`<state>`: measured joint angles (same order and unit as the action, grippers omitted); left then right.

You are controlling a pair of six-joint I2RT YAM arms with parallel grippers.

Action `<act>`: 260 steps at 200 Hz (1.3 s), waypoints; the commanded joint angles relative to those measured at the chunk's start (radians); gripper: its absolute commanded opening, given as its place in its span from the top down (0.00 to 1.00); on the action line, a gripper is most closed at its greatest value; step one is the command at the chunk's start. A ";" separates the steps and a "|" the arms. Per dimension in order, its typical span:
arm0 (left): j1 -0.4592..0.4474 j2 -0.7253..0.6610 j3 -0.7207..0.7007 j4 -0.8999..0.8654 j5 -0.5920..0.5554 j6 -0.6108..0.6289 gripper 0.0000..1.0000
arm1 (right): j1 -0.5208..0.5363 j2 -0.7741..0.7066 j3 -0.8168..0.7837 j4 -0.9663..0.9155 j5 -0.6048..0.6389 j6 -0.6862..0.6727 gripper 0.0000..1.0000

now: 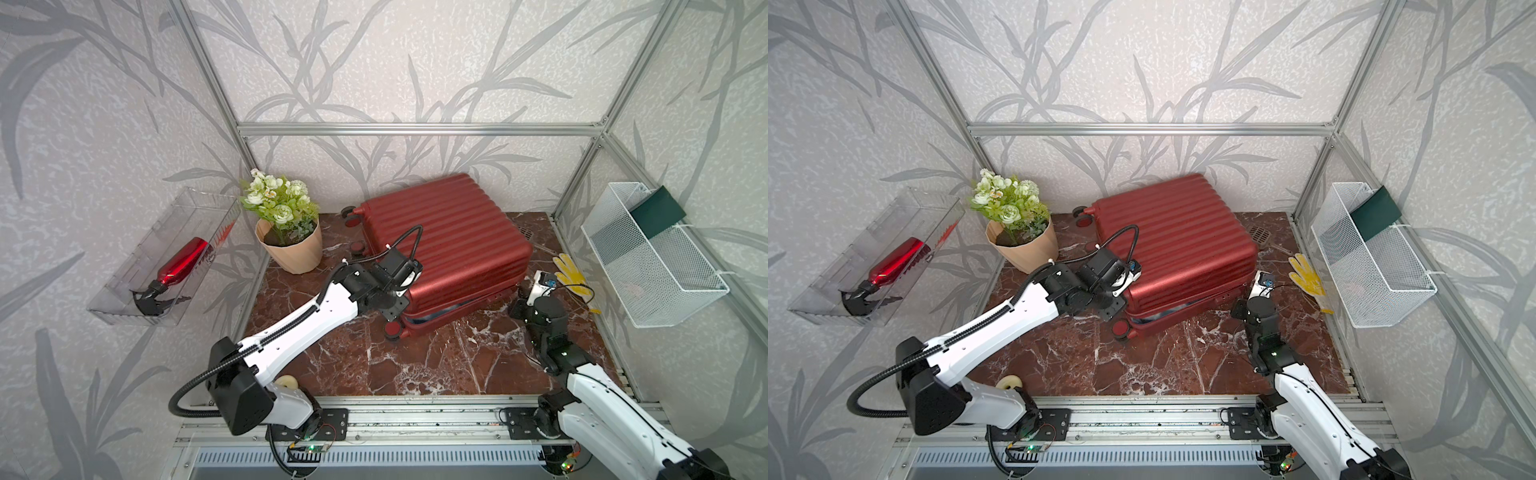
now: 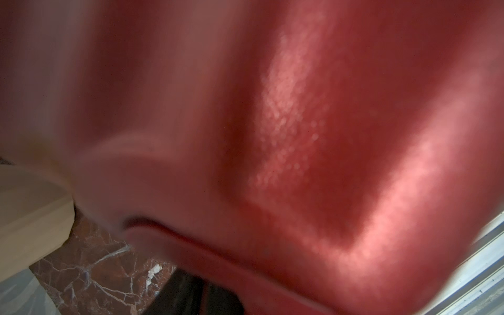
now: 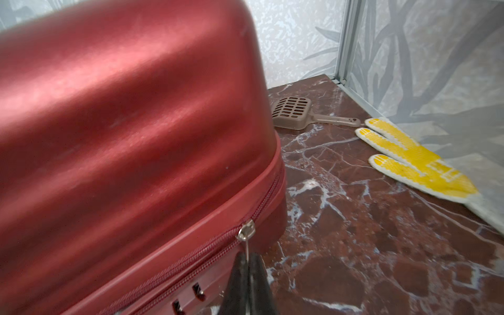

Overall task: Open the suitcase zippers
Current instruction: Unzip the zipper on the suitcase.

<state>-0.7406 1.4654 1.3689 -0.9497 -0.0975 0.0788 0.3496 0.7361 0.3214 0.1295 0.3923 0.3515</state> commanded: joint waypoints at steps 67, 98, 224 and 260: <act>0.296 0.294 0.453 0.093 -0.415 -0.442 0.46 | 0.627 0.037 -0.002 -0.171 0.323 0.095 1.00; 0.249 0.151 0.363 0.063 -0.425 -0.448 0.25 | 0.640 0.117 0.030 -0.128 0.272 0.102 1.00; 0.151 -0.001 -0.267 0.571 -0.044 -1.290 0.30 | 0.632 -0.054 -0.001 -0.198 0.339 0.062 1.00; 0.155 0.107 -0.243 0.617 0.003 -1.321 0.38 | 0.632 -0.050 0.003 -0.198 0.330 0.064 1.00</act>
<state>-0.5896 1.4906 1.0950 -0.4839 -0.1429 -1.1587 0.9779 0.7006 0.3237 -0.0471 0.7017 0.4191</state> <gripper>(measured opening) 0.635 0.043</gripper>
